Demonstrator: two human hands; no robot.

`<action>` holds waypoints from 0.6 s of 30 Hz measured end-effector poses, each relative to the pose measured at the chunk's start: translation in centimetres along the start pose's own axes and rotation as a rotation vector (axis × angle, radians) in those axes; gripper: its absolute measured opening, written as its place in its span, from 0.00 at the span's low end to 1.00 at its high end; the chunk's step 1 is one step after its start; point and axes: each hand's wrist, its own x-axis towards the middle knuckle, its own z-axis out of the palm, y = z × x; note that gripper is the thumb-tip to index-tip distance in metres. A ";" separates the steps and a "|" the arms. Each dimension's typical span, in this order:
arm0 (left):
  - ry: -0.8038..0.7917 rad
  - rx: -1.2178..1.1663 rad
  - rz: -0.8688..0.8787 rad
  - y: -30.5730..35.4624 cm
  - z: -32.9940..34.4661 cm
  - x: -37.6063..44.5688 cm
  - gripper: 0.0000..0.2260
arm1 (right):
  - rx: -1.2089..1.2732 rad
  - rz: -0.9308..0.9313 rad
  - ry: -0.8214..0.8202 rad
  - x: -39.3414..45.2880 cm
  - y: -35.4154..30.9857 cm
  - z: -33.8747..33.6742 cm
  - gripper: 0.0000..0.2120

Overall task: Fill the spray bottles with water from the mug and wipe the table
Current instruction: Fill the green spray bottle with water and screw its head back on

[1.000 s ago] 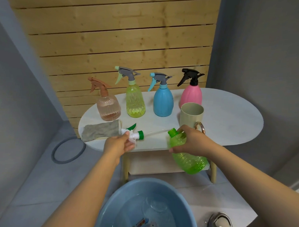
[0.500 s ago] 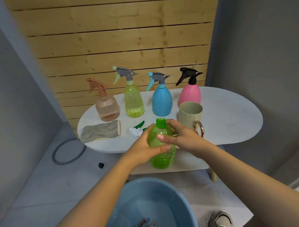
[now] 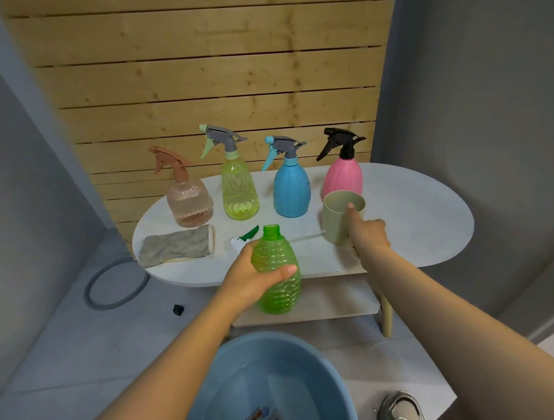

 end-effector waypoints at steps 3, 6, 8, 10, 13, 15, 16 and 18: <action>0.005 0.017 0.016 0.0 0.2 -0.1 0.31 | 0.135 0.015 -0.101 1.1 0.3 0.3 0.33; 0.009 0.038 0.024 0.0 0.3 -0.3 0.29 | 0.108 -0.048 -0.171 1.0 0.3 -0.1 0.23; 0.017 0.043 0.028 -0.1 0.2 -0.3 0.29 | 0.132 -0.055 -0.191 0.9 0.3 -0.8 0.19; 0.037 0.036 0.024 -0.5 0.1 -0.8 0.32 | 0.142 -0.059 -0.222 0.1 0.4 -1.2 0.17; 0.091 -0.003 0.003 -0.8 -0.5 -2.1 0.31 | 0.081 -0.108 -0.244 -1.6 0.7 -1.6 0.15; 0.128 -0.042 0.006 -1.1 -1.0 -3.7 0.28 | 0.033 -0.172 -0.286 -3.7 0.8 -2.1 0.15; 0.147 -0.066 0.012 -1.1 -1.3 -4.2 0.27 | 0.026 -0.202 -0.311 -4.8 0.8 -2.4 0.16; 0.201 -0.115 0.009 -1.9 -1.8 -5.8 0.26 | 0.001 -0.245 -0.353 -7.5 1.5 -3.0 0.17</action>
